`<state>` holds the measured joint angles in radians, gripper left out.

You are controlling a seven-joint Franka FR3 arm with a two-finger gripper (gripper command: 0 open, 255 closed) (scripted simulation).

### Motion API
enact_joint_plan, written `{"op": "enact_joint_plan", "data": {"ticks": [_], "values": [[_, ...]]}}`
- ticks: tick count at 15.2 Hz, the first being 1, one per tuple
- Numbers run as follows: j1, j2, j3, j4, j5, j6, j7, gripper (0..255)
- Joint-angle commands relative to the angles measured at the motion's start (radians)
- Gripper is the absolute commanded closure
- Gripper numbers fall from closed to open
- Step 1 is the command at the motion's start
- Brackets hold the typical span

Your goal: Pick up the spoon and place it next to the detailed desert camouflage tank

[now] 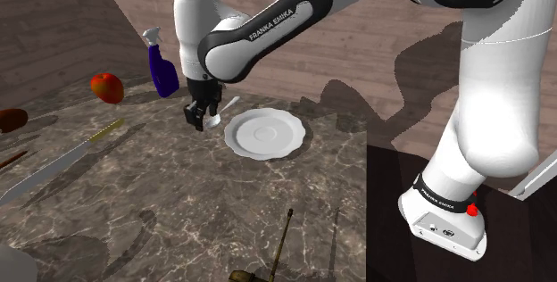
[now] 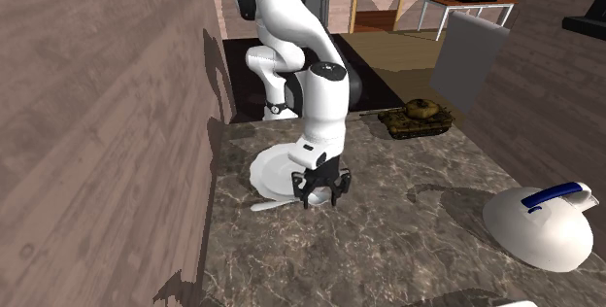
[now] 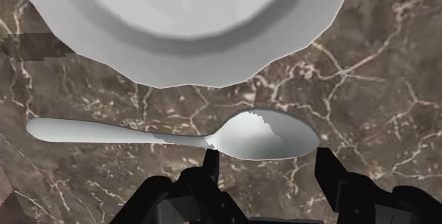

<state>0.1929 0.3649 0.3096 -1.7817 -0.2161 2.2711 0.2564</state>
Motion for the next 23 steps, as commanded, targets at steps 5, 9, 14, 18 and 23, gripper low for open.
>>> {"op": "enact_joint_plan", "data": {"ticks": [5,9,14,18,23], "values": [[-0.005,-0.034,0.008,0.036,0.019,-0.069,-0.016,255],[-0.006,-0.052,0.012,0.066,0.03,-0.115,-0.025,255],[-0.007,-0.07,0.016,0.11,0.041,-0.175,-0.035,255],[-0.007,-0.081,0.019,0.149,0.048,-0.224,-0.042,255],[-0.006,-0.089,0.021,0.205,0.055,-0.288,-0.05,255]]}}
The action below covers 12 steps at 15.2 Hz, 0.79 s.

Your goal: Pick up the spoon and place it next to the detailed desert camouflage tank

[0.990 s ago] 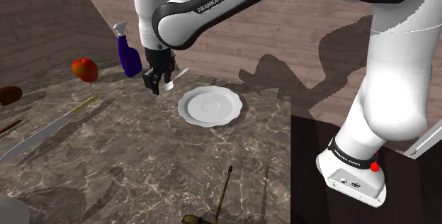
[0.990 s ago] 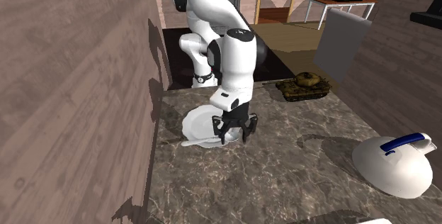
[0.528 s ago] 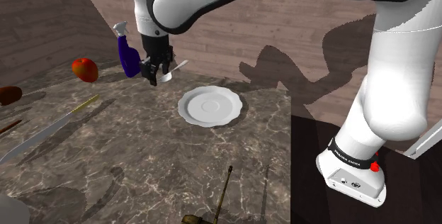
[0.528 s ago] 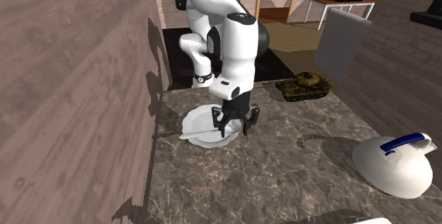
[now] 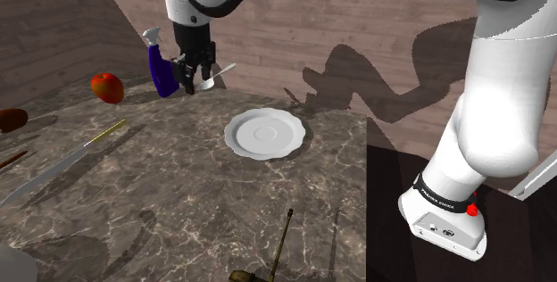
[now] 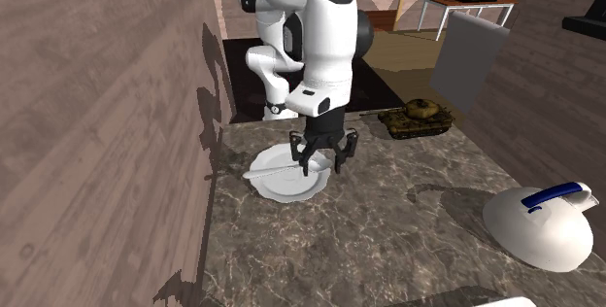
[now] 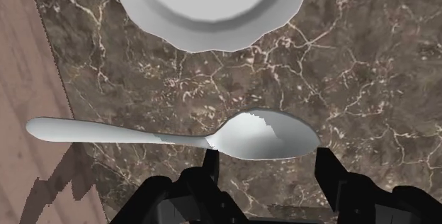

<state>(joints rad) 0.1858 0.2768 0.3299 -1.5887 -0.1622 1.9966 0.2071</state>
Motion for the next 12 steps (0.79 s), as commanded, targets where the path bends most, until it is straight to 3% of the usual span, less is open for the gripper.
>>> {"op": "enact_joint_plan", "data": {"ticks": [1,10,12], "values": [[0.002,-0.002,0.001,0.024,0.002,-0.026,-0.001,255],[0.008,0.0,0.005,0.144,0.005,-0.144,-0.011,255],[0.006,-0.08,0.014,0.037,0.026,-0.114,0.004,255]]}}
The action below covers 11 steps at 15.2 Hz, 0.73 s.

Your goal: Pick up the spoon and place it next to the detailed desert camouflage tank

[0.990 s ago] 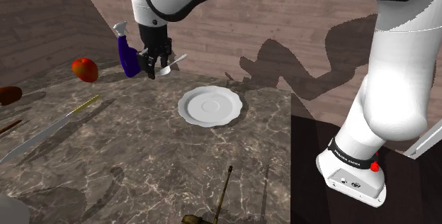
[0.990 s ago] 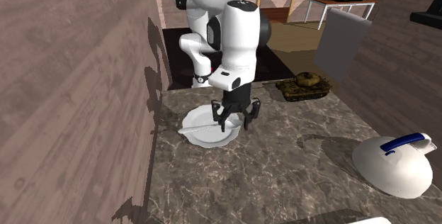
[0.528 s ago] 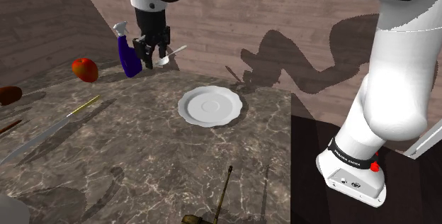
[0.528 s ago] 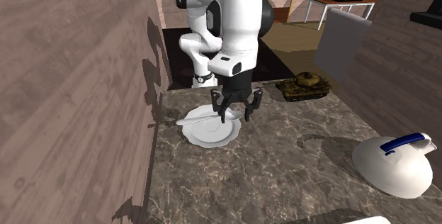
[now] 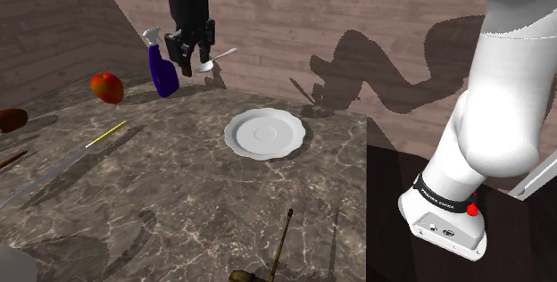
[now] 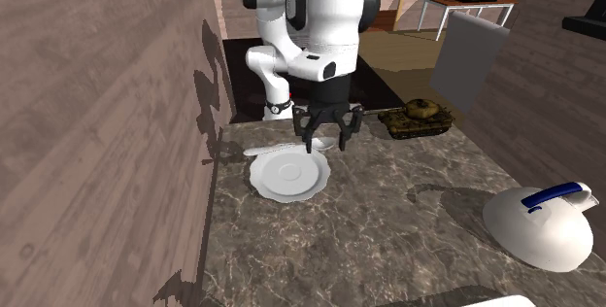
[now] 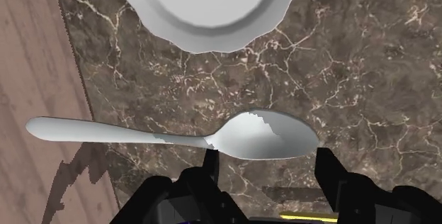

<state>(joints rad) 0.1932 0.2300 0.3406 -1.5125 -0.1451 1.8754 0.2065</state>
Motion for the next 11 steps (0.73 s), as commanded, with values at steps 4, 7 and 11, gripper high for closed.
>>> {"op": "enact_joint_plan", "data": {"ticks": [4,7,11], "values": [[0.004,-0.18,0.023,-0.221,0.054,0.049,0.03,255],[0.016,-0.283,0.036,-0.337,0.089,0.067,0.049,255],[0.041,-0.414,0.053,-0.469,0.137,0.077,0.077,255]]}}
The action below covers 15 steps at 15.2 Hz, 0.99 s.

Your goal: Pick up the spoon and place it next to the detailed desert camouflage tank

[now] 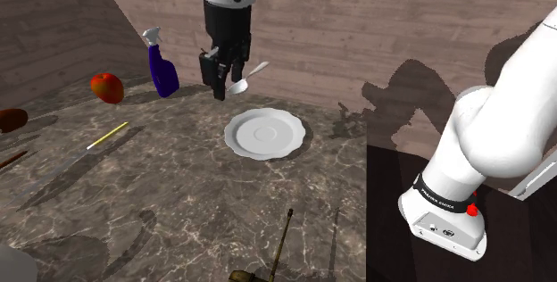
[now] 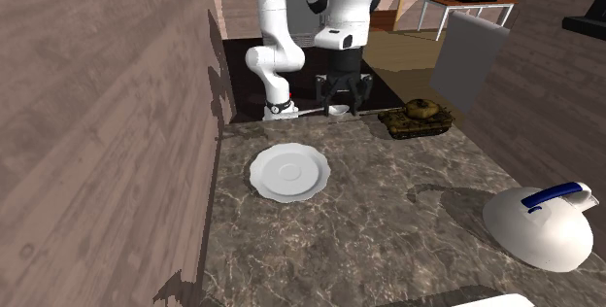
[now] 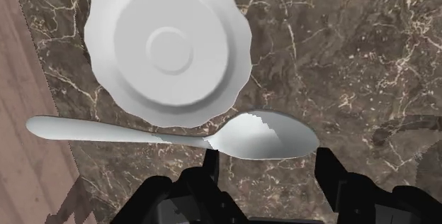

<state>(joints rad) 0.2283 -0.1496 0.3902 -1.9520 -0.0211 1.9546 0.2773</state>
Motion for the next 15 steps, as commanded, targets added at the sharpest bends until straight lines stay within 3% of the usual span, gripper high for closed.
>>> {"op": "enact_joint_plan", "data": {"ticks": [1,15], "values": [[0.014,-0.066,0.008,-0.06,0.025,-0.003,0.013,255],[0.175,-0.457,0.097,-0.345,0.195,-0.088,0.165,255]]}}
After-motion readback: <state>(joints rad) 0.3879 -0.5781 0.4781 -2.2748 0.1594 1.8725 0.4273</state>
